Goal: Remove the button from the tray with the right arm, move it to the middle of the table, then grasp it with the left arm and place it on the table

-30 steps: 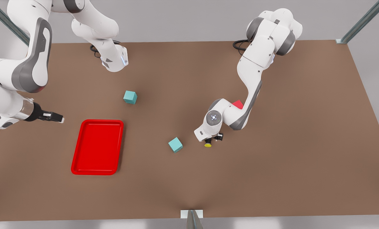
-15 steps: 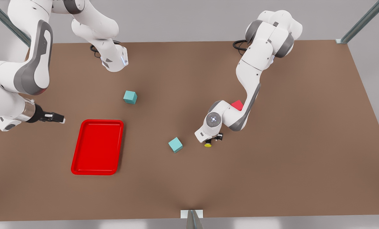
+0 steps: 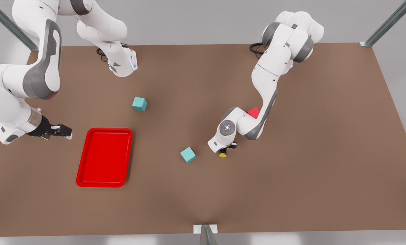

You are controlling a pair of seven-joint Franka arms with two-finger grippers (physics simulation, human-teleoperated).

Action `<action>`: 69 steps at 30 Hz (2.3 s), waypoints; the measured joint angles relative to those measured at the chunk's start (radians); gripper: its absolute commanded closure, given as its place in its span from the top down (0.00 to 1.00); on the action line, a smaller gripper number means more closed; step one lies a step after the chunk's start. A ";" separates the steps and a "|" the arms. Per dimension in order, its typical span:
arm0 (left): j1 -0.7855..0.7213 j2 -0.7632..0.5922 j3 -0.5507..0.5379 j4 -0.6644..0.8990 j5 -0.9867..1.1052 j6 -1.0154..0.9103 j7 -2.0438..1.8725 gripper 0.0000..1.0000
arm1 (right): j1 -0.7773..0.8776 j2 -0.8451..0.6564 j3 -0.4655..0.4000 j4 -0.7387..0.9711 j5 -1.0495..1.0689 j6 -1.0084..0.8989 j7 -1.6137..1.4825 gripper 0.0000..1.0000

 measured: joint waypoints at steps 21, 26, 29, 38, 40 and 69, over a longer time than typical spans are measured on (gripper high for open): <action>0.267 -0.084 0.064 0.342 0.014 -0.407 -0.196 0.35 | 0.009 -0.026 0.047 -0.029 -0.061 0.032 -0.010 1.00; 0.237 -0.048 0.076 0.333 0.270 -0.374 -0.395 0.35 | 0.006 -0.041 0.057 -0.024 -0.064 0.012 -0.011 1.00; 0.232 0.007 0.076 0.329 0.436 -0.324 -0.561 0.35 | -0.003 -0.045 0.057 -0.023 -0.064 -0.001 -0.011 1.00; 0.113 0.143 0.082 0.328 0.847 -0.342 -1.097 0.35 | -0.007 -0.041 0.056 -0.025 -0.065 -0.035 -0.014 1.00; 0.092 0.173 0.082 0.329 0.922 -0.369 -1.200 0.35 | -0.009 -0.054 0.055 -0.023 -0.064 -0.054 -0.015 1.00; -0.026 0.325 0.082 0.295 1.195 -0.511 -1.945 0.36 | -0.022 0.053 0.076 0.078 -0.062 0.008 -0.019 1.00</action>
